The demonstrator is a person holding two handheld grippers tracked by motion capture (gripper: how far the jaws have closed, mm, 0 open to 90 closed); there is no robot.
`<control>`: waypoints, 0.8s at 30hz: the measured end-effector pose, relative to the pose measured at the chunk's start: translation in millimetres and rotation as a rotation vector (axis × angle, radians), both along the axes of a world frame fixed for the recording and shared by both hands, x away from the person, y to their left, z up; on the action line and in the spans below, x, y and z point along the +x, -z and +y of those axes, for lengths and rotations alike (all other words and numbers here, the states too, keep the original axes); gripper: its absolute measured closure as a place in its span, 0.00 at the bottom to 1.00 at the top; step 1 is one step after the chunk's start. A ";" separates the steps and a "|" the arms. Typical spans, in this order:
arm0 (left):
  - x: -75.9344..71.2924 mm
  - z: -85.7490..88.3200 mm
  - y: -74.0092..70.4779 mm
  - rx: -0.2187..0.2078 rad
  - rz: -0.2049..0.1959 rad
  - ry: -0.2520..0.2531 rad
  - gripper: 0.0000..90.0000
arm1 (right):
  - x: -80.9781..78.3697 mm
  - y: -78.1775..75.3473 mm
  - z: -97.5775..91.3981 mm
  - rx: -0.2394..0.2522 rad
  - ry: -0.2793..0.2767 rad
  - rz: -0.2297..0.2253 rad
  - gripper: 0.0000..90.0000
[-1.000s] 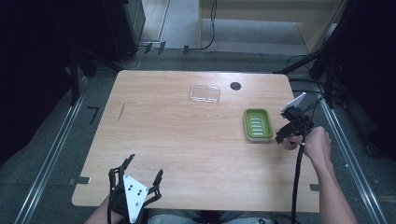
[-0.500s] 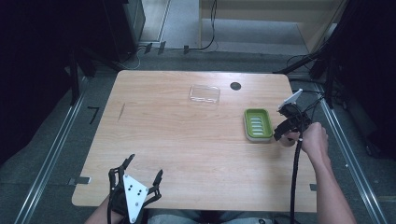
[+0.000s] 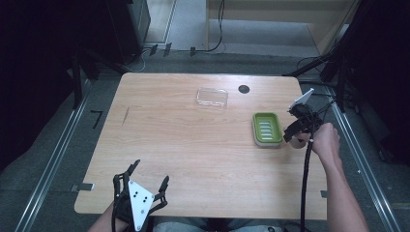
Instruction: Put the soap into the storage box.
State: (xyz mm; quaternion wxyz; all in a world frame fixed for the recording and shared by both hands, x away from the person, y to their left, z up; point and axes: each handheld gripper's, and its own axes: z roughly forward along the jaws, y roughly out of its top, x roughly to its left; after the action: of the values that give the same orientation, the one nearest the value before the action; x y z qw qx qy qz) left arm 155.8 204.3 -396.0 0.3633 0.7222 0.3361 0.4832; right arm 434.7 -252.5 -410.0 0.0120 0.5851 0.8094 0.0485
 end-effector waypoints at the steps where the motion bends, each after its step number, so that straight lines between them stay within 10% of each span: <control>1: 0.0 0.1 0.0 -0.001 0.000 0.000 0.16 | 0.9 -0.2 0.9 0.001 -0.001 -0.004 0.37; 24: 0.0 0.4 0.0 0.001 -0.002 0.000 0.15 | 22.5 -4.8 20.4 0.014 0.003 -0.010 0.37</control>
State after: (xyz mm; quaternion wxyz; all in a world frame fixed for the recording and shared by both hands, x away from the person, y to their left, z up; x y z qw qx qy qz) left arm 155.8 204.7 -396.0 0.3632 0.7219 0.3356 0.4841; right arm 457.3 -232.1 -405.2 0.0120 0.5861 0.8081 0.0568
